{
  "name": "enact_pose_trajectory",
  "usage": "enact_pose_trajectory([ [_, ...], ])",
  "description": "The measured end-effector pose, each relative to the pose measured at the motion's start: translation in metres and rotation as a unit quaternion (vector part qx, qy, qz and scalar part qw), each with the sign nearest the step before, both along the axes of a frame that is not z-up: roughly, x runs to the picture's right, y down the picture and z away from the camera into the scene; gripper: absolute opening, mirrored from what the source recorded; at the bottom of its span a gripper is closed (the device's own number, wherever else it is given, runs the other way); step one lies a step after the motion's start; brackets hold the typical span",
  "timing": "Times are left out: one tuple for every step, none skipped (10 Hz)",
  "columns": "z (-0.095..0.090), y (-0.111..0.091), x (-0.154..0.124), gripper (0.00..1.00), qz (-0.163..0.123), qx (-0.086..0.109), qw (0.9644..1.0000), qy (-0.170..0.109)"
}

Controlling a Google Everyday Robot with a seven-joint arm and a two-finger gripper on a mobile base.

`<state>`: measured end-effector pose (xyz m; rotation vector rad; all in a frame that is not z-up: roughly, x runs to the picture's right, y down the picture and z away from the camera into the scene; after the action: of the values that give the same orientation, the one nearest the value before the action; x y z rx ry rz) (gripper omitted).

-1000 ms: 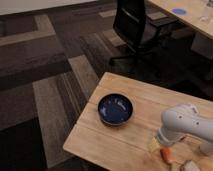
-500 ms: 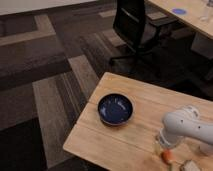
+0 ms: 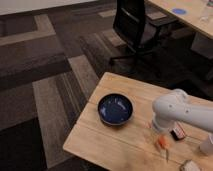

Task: Place the pepper in the ceramic bowl

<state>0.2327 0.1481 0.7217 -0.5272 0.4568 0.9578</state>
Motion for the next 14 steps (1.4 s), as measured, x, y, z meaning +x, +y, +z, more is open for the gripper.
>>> enact_pose_trajectory([
  [0.002,-0.019,-0.008,0.06,-0.013,0.008,0.9999,-0.004],
  [0.005,-0.06,-0.034,0.06,-0.046,0.027,0.9985,-0.015],
  [0.005,-0.08,-0.052,0.06,-0.064,0.037,0.997,-0.024],
  [0.007,-0.096,-0.088,0.06,-0.091,0.043,0.9936,-0.051],
  [0.01,-0.096,-0.111,0.06,-0.106,0.04,0.9911,-0.07],
  [0.019,-0.09,-0.156,0.06,-0.124,0.035,0.9853,-0.112],
  [0.022,-0.084,-0.173,0.06,-0.127,0.029,0.9831,-0.129],
  [0.031,-0.077,-0.195,0.06,-0.133,0.025,0.9792,-0.151],
  [0.039,-0.07,-0.213,0.06,-0.14,0.022,0.9753,-0.169],
  [0.051,-0.065,-0.223,0.06,-0.146,0.02,0.9723,-0.181],
  [0.058,-0.064,-0.224,0.06,-0.148,0.021,0.9713,-0.185],
  [0.068,-0.066,-0.22,0.06,-0.15,0.023,0.9706,-0.187],
  [0.075,-0.069,-0.217,0.06,-0.149,0.025,0.9702,-0.189],
  [0.08,-0.071,-0.213,0.06,-0.149,0.027,0.9702,-0.189],
])
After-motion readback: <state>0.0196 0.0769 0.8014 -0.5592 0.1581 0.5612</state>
